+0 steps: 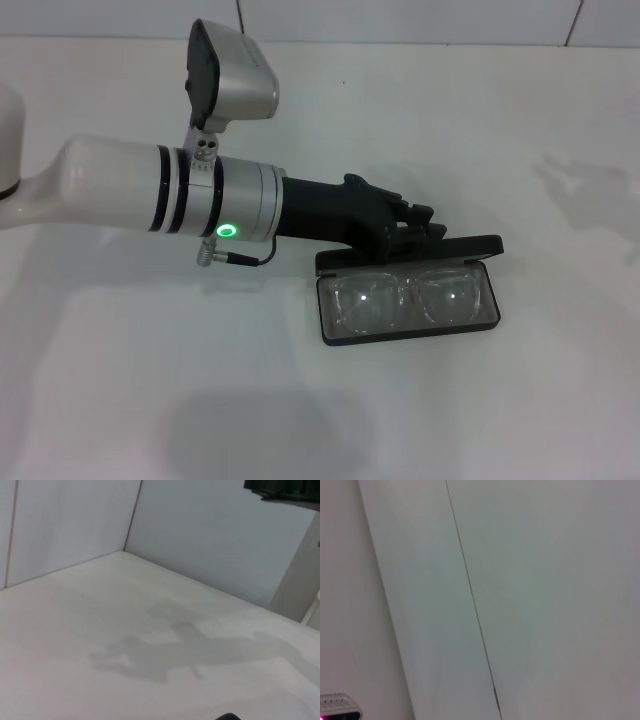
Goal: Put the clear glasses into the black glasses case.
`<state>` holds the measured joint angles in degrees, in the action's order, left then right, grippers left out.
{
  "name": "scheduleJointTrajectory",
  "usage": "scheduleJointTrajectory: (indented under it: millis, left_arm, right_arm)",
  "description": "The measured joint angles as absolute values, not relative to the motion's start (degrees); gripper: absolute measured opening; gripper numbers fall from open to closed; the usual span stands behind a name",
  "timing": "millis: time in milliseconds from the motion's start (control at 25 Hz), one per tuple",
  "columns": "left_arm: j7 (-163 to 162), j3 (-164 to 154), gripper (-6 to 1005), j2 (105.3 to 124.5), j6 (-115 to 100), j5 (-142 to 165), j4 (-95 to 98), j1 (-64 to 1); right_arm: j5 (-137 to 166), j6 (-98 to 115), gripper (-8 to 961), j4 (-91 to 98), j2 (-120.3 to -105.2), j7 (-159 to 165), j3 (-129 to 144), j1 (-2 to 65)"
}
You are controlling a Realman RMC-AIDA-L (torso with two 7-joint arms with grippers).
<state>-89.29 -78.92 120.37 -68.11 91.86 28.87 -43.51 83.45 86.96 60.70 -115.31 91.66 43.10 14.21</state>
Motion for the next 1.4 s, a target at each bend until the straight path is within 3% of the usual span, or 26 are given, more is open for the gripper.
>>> scheduleJointTrajectory:
  millis: [1120, 1400]
  left_arm:
    - [-83.66, -92.52, 356, 120.41, -70.4, 88.52, 30.01, -42.71]
    - [-86.91, -91.23, 372, 119.49, -80.39, 84.86, 49.83, -33.29]
  right_arm:
    - [83.33, 88.31, 154, 58.52, -115.31, 91.58, 43.44, 14.77]
    - [88.71, 94.59, 154, 57.15, -114.95, 89.26, 43.83, 15.71]
